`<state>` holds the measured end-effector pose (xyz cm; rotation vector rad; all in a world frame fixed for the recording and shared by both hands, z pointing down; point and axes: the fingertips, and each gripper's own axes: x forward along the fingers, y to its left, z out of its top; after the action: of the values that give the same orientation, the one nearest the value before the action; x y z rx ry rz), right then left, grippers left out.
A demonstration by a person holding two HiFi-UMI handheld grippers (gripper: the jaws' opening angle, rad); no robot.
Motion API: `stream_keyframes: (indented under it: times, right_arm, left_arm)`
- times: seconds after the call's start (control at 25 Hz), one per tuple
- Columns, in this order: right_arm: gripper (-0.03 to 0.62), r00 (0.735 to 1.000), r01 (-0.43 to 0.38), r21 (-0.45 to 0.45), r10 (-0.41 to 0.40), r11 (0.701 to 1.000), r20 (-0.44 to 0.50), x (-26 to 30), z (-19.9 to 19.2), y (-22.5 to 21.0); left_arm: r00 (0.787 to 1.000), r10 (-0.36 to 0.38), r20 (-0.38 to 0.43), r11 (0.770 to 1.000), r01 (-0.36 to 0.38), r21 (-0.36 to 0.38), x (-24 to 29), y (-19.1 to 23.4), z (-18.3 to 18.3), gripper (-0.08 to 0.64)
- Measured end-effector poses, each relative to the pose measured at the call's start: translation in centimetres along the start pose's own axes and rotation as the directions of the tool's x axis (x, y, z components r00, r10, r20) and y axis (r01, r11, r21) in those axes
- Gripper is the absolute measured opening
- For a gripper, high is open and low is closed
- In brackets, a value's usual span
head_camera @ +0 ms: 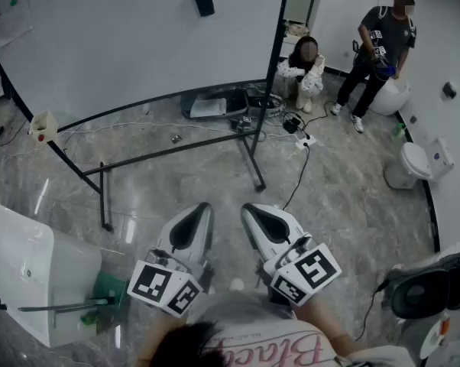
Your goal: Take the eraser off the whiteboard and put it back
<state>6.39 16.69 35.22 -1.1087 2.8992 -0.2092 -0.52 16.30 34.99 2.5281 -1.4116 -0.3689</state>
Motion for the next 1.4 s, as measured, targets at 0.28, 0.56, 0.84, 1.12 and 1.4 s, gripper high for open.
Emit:
stream_keyframes:
  times: [0.28,0.56,0.84,1.12,1.4]
  right_arm:
    - [0.0,1.0,-0.008,0.0,0.008,1.0,-0.002,0.9,0.0,-1.3]
    - [0.0,1.0,-0.012,0.001,0.012,1.0,0.005,1.5,-0.1,-2.1]
    - [0.002,0.999,-0.044,0.011,0.044,0.999,0.015,0.9,0.1,-3.1]
    - [0.002,0.998,-0.065,0.01,0.065,0.998,-0.003,-0.1,-0.6,-4.0]
    - [0.002,0.996,-0.09,-0.001,0.09,0.996,-0.024,0.3,-1.2,-4.7]
  left_arm:
    - [1.0,0.014,-0.01,1.0,-0.014,0.022,1.5,0.8,-0.1,-0.002]
    - [0.999,0.02,-0.027,0.999,-0.019,0.027,2.4,1.4,-0.5,-0.002]
    - [0.999,0.045,-0.016,0.998,-0.044,0.039,3.6,0.9,-0.5,-0.002]
    - [0.996,0.089,-0.011,0.996,-0.088,0.021,3.6,0.4,-1.9,-0.002]
    - [0.994,0.109,0.003,0.994,-0.109,0.009,4.4,1.1,-2.0,-0.002]
